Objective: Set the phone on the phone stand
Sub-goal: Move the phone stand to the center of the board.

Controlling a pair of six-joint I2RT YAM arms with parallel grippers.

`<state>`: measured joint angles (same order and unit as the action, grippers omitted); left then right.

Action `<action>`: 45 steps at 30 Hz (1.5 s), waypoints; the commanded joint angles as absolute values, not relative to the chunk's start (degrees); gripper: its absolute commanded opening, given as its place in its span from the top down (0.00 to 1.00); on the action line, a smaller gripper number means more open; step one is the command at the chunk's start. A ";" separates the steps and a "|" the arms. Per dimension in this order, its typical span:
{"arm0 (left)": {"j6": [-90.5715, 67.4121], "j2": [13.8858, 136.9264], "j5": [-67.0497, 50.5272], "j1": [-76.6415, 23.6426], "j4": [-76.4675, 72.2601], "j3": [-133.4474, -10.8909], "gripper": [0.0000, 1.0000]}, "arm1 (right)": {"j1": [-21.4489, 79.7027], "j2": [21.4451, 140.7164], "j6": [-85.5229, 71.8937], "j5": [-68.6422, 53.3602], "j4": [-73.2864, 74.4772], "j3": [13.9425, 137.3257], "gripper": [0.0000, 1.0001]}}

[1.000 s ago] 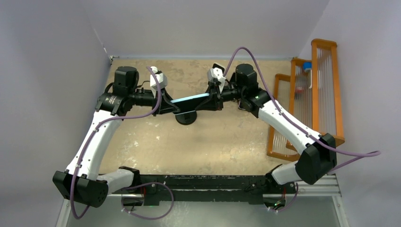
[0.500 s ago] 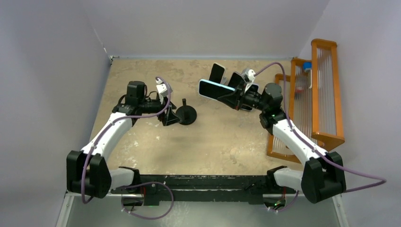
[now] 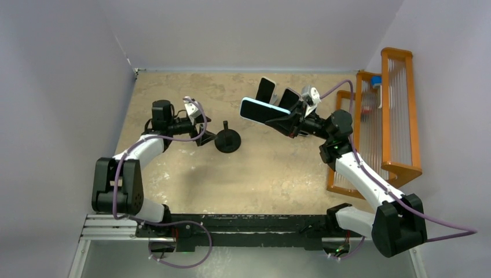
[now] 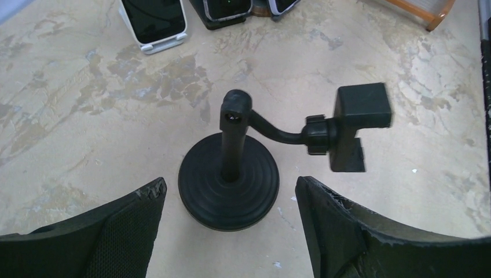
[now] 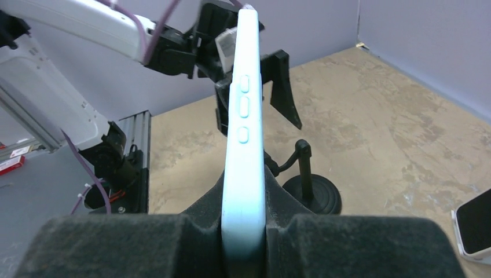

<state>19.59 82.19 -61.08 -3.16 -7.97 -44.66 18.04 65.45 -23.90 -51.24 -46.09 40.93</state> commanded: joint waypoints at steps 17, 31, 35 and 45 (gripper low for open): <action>13.26 107.89 -71.88 -8.09 -31.06 -56.83 0.21 | 18.06 68.00 -22.00 -52.72 -49.56 44.38 1.00; 8.90 116.10 -79.01 -8.79 -30.96 -63.20 0.60 | 18.26 73.29 -23.36 -54.60 -54.93 42.86 1.00; 12.21 120.26 -80.83 -9.32 -22.08 -70.65 1.00 | 20.45 74.19 -15.37 -52.58 -49.27 44.67 1.00; 21.13 125.03 -82.01 -11.23 -8.45 -79.27 1.00 | 23.43 85.96 -10.01 -51.50 -68.52 41.86 1.00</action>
<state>17.52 123.42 -80.60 -10.22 -14.74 -78.30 23.59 82.41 -11.00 -51.11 -52.77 40.80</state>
